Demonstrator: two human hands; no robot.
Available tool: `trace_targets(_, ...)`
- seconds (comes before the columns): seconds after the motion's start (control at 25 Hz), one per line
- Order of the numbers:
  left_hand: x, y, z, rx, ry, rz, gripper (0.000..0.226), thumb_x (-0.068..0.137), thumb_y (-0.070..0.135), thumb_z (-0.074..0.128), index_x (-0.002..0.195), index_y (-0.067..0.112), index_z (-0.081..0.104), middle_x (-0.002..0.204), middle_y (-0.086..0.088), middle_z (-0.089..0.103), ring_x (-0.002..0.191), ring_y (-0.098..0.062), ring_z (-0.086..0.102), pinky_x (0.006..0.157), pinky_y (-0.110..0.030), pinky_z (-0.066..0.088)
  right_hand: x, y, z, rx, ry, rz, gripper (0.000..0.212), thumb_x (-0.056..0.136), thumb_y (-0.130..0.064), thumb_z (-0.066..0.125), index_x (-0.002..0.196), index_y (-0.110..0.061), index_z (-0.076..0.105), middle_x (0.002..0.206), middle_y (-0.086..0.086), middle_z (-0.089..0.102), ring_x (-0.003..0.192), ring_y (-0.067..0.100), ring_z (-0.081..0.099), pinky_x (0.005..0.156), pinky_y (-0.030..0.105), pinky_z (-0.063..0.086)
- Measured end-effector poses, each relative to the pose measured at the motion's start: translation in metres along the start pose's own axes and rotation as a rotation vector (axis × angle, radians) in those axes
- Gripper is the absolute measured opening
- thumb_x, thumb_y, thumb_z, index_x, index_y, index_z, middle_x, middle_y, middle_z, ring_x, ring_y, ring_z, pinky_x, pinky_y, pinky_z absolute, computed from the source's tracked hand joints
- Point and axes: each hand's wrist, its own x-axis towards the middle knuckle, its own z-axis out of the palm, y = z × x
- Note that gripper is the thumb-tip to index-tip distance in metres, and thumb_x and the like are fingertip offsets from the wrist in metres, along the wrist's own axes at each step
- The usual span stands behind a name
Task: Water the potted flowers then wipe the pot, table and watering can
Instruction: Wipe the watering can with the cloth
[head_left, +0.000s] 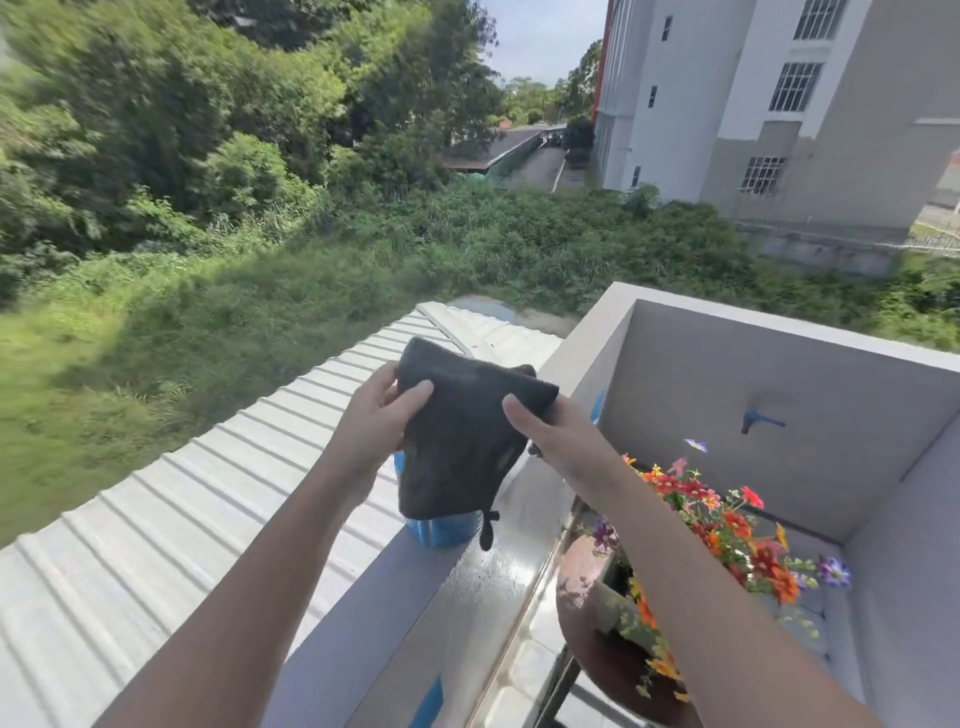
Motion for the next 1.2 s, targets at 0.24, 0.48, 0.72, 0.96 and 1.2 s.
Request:
trace_targets(0.24,0.047,-0.038,-0.017,0.793,0.269,0.065,0.017,0.094,0.027,0.05,0.096,0.01,0.054,0.084,-0.003,0.061,0.085,-0.026,0.056,0.07,-0.028,0.032,0.053,0.031,0.021,-0.071,0.145,0.14,0.008,0.088,-0.029,0.061,0.09,-0.022,0.062,0.085,0.001,0.066,0.078,0.014,0.062,0.073,0.026,0.054)
trace_targets(0.48,0.099,-0.086,-0.018,0.762,0.304,-0.199,0.034,0.089,0.032,0.056,0.113,0.008,0.056,0.103,-0.013,0.065,0.102,-0.03,0.057,0.085,-0.032,0.043,0.111,0.085,0.033,-0.19,0.358,0.29,0.029,0.091,-0.036,0.052,0.104,-0.011,0.061,0.098,0.007,0.065,0.087,0.025,0.063,0.083,0.038,0.053)
trace_targets(0.72,0.084,-0.1,-0.009,0.724,0.218,-0.269,0.02,0.09,0.033,0.05,0.094,0.014,0.052,0.08,-0.01,0.064,0.077,-0.028,0.06,0.067,-0.034,0.048,0.101,0.105,0.034,-0.302,0.254,0.335,0.035,0.091,-0.038,0.054,0.111,-0.01,0.057,0.091,0.002,0.06,0.094,0.023,0.059,0.076,0.027,0.043)
trace_targets(0.96,0.077,-0.08,0.007,0.93,0.121,-0.336,0.066,0.089,0.063,0.032,0.087,0.007,0.066,0.098,-0.014,0.066,0.1,-0.033,0.059,0.083,-0.034,0.046,0.086,0.119,0.021,-0.547,0.123,-0.024,0.038,0.097,-0.029,0.042,0.135,-0.021,0.04,0.125,0.0,0.056,0.112,0.016,0.052,0.093,0.028,0.039)
trace_targets(1.2,0.07,-0.073,0.043,1.482,0.053,-0.204,0.037,0.094,0.036,0.044,0.12,0.01,0.039,0.116,-0.01,0.06,0.11,-0.03,0.053,0.078,-0.035,0.034,0.079,0.139,0.029,-0.838,-0.111,-0.037,0.049,0.102,-0.033,0.02,0.149,-0.021,0.01,0.156,-0.004,0.019,0.142,0.018,0.02,0.113,0.04,0.021)
